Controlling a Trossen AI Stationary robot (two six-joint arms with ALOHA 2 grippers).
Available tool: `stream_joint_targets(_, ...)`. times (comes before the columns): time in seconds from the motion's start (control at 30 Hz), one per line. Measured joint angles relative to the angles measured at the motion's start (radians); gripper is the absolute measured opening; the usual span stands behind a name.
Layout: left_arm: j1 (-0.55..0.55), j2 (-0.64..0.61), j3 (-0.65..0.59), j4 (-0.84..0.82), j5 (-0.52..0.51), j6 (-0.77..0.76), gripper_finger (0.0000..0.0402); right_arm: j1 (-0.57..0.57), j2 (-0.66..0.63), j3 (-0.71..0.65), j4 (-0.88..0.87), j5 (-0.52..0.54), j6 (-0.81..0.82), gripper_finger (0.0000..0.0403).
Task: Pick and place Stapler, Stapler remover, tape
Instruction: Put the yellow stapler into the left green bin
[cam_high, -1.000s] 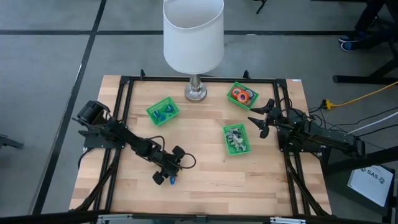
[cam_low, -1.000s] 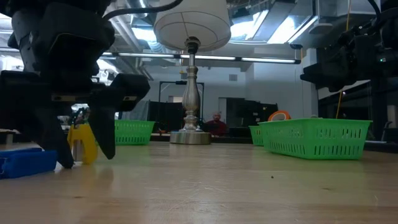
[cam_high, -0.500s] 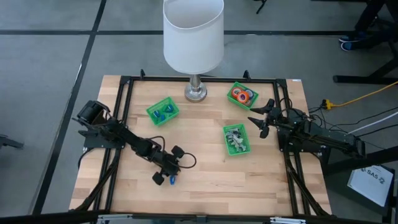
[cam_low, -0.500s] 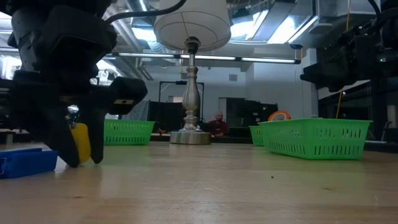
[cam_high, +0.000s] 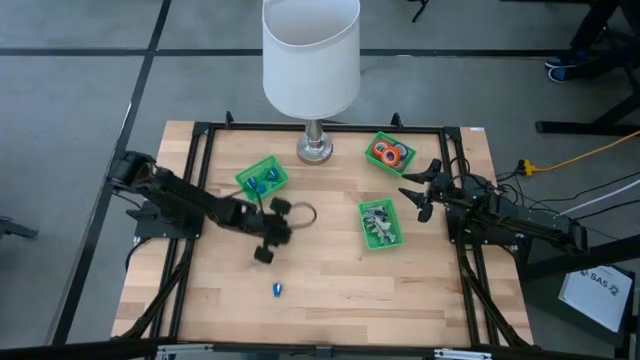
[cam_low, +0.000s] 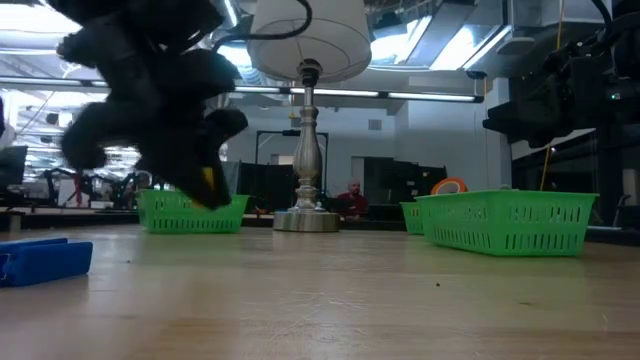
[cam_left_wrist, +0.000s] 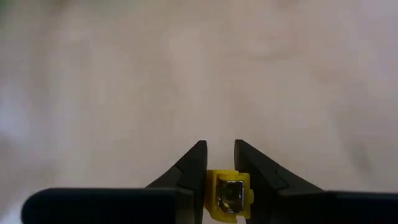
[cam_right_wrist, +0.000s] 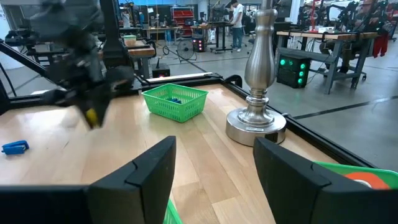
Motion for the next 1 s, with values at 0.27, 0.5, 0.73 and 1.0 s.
stream_joint_targets(0.27, 0.184, -0.206, 0.001, -0.171, -0.144, -0.004, 0.0064, 0.000, 0.000, 0.000, 0.000, 0.000, 0.000, 0.0220)
stream_joint_targets(0.5, 0.317, -0.353, 0.002, -0.297, -0.270, -0.102, 0.0065, 0.000, 0.000, 0.000, 0.000, 0.000, 0.000, 0.0220)
stream_joint_targets(0.73, 0.434, -0.363, 0.002, -0.356, -0.236, -0.186, 0.0066, 0.000, 0.000, 0.000, 0.000, 0.000, 0.000, 0.0220)
stream_joint_targets(1.0, 0.495, -0.311, 0.002, -0.350, -0.221, -0.219, 0.0078, 0.000, 0.000, 0.000, 0.000, 0.000, 0.000, 0.0220)
